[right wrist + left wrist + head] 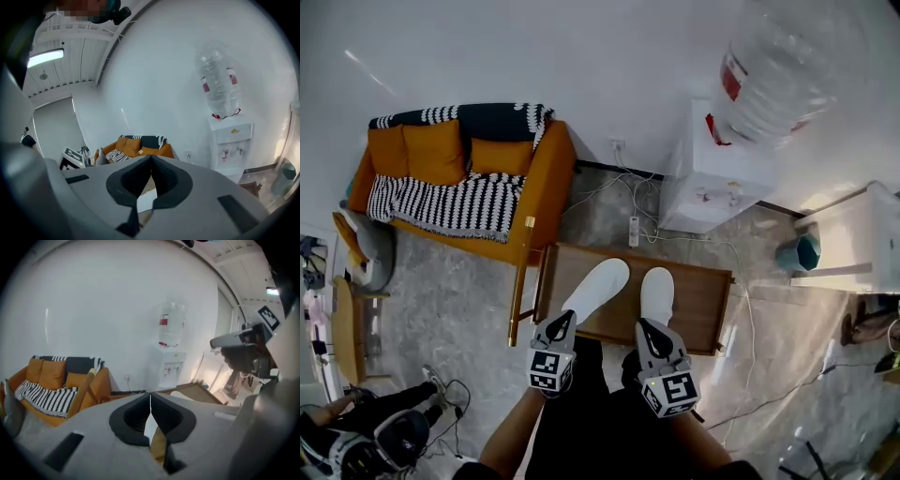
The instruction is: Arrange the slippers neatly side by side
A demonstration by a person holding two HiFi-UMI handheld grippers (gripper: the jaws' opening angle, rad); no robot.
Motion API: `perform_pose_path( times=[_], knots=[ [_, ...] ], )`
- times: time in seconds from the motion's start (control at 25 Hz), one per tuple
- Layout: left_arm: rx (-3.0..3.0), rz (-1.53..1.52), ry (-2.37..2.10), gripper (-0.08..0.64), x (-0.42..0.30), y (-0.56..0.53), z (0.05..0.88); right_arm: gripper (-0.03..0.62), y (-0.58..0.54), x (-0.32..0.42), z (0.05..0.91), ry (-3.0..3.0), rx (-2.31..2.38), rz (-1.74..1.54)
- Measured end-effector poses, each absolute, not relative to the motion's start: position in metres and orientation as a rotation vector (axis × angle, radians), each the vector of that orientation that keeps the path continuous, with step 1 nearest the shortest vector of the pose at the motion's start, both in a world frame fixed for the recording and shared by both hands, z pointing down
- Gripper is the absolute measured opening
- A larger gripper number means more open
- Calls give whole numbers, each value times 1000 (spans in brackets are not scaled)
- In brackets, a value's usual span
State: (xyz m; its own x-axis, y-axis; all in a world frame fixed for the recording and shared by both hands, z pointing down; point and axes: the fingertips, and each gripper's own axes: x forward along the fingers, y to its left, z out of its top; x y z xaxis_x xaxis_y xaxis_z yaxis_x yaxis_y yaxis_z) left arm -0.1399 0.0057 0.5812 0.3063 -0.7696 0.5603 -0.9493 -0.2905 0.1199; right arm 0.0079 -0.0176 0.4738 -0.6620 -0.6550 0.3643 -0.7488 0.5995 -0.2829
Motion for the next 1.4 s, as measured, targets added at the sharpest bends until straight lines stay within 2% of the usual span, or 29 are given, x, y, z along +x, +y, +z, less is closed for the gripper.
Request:
perform_pose_path(
  times=[0.08, 0.12, 0.2, 0.28, 0.36, 0.84, 1.12, 1.4],
  knots=[
    [2114, 628, -1429, 22, -145, 5, 614, 12, -19, -1, 474, -2598, 1164, 622],
    [2103, 646, -1375, 53, -146, 6, 629, 12, -20, -4, 475, -2591, 1166, 624],
    [2099, 661, -1294, 201, -147, 6, 651, 12, -21, -10, 475, -2577, 1172, 629],
    [2094, 695, -1263, 263, -152, 7, 668, 12, -21, -16, 473, -2568, 1179, 634],
    [2073, 765, -1237, 295, -158, 10, 688, 12, -22, -23, 472, -2563, 1177, 629],
    [1884, 1105, -1016, 355, -159, 39, 801, 12, -32, -30, 479, -2504, 1221, 648],
    [1824, 1178, -999, 377, -165, 40, 820, 12, -31, -20, 481, -2477, 1269, 667],
    [1809, 1201, -979, 357, -160, 42, 820, 12, -26, -7, 486, -2460, 1292, 691]
  ],
)
